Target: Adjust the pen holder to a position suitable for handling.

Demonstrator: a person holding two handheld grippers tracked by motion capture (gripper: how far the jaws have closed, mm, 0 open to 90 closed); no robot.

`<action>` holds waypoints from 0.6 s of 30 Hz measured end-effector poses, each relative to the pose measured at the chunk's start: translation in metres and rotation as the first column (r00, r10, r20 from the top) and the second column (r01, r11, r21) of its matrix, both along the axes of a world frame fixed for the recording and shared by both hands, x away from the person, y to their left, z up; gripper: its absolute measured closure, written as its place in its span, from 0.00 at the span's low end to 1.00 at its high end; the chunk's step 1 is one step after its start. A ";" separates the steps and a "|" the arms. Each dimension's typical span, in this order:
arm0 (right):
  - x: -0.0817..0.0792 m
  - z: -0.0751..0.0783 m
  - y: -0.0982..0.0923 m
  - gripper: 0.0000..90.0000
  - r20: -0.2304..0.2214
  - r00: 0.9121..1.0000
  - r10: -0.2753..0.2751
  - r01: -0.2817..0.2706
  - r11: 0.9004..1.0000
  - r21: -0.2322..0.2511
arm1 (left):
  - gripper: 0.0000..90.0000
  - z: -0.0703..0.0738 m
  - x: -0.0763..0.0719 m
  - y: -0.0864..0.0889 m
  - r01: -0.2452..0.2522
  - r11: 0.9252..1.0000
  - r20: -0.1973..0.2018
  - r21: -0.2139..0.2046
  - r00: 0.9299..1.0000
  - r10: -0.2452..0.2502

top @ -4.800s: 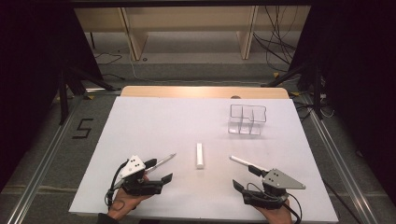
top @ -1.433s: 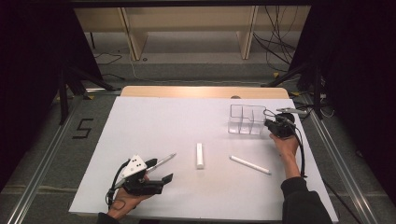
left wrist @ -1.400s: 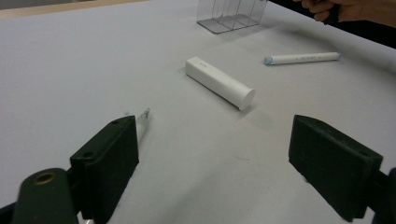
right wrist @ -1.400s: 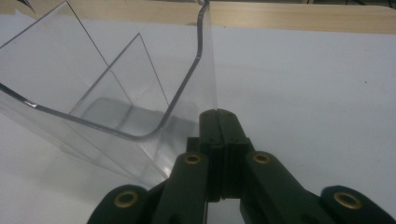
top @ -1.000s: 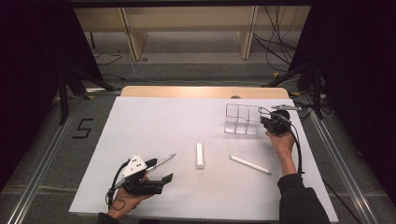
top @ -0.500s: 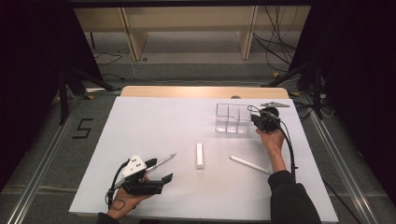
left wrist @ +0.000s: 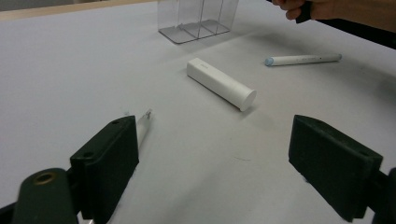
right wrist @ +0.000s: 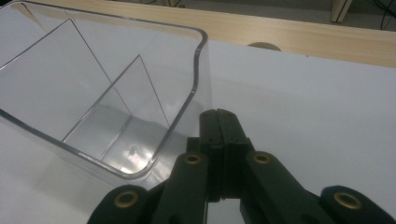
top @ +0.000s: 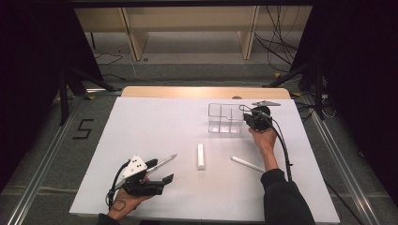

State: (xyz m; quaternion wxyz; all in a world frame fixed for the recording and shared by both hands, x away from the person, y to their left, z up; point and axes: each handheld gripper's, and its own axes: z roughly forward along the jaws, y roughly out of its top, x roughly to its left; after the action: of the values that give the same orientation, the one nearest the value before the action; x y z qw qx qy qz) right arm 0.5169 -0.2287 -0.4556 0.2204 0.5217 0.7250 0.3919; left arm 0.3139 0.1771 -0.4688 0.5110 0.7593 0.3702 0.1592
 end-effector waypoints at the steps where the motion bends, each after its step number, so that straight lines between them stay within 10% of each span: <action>1: 0.001 -0.001 0.004 1.00 -0.001 1.000 0.004 -0.004 1.000 -0.001 | 0.17 0.000 0.000 0.000 0.000 1.000 -0.001 0.000 1.000 0.000; 18: 0.005 -0.001 0.032 1.00 -0.001 0.999 0.036 -0.036 0.999 0.000 | 0.17 0.000 0.000 0.001 -0.001 1.000 0.001 0.002 1.000 0.001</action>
State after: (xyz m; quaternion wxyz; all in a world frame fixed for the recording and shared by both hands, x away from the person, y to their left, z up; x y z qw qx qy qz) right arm 0.5223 -0.1971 -0.4567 0.2129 0.5087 0.7344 0.3957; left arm 0.3142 0.1780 -0.4685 0.5102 0.7596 0.3701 0.1603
